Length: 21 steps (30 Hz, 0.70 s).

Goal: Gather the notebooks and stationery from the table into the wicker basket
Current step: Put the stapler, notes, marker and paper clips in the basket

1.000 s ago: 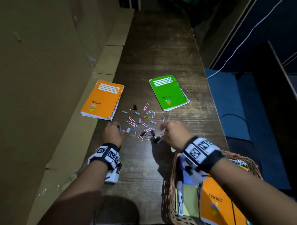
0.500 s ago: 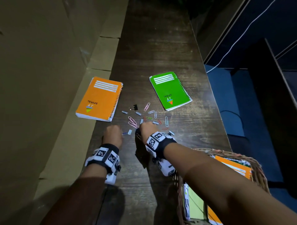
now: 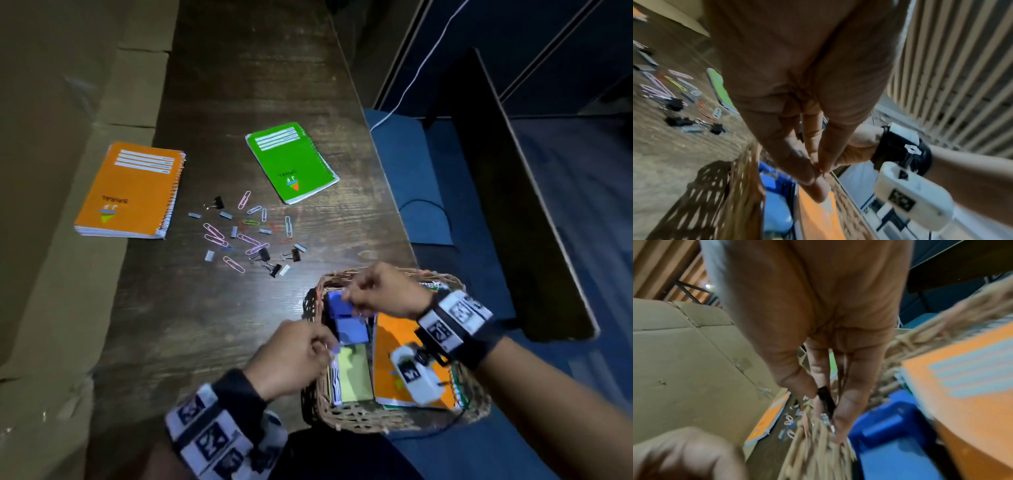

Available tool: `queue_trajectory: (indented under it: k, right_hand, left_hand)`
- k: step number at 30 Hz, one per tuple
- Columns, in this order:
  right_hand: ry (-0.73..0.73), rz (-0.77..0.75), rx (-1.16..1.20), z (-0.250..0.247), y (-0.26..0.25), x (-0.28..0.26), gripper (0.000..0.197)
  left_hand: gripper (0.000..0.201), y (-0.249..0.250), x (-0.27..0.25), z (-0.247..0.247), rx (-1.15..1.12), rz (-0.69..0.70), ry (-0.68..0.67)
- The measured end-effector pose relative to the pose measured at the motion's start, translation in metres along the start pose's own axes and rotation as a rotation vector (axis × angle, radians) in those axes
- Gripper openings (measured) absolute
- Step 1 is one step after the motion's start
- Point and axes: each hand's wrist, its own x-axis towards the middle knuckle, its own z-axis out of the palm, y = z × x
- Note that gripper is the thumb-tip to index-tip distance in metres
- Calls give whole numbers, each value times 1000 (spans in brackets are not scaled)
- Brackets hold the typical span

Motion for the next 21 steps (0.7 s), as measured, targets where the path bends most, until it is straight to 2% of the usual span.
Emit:
queue_trajectory:
  k: [3,7,12,15,17,19,21]
  right_hand:
    - [-44,81,-9,12,36,-23,20]
    - [-80,117,-50,32,62,-30,26]
    - [-119,72,-235,50,72,-26,29]
    - [-136,49,-308,49,67,-26,32]
    - [-90,25,-319,36,51,-25,28]
    - [39,-51,-338,19,24,-16,22]
    - [188,-146,-335,7,-9,4,17]
  left_hand:
    - [8,3,4,31,34,-43,-2]
    - [20,-2,4,41,-97,-165,13]
    - [10,-10,-8,20,-260,-196,201]
    - [11,-27,-19,-2,-371,-246,348]
    - [8,-46,-26,-14,-414,-296,442]
    - [7,-62,-28,-27,-392,-317,556]
    - [9,-73,-19,-43,-95,-313,663]
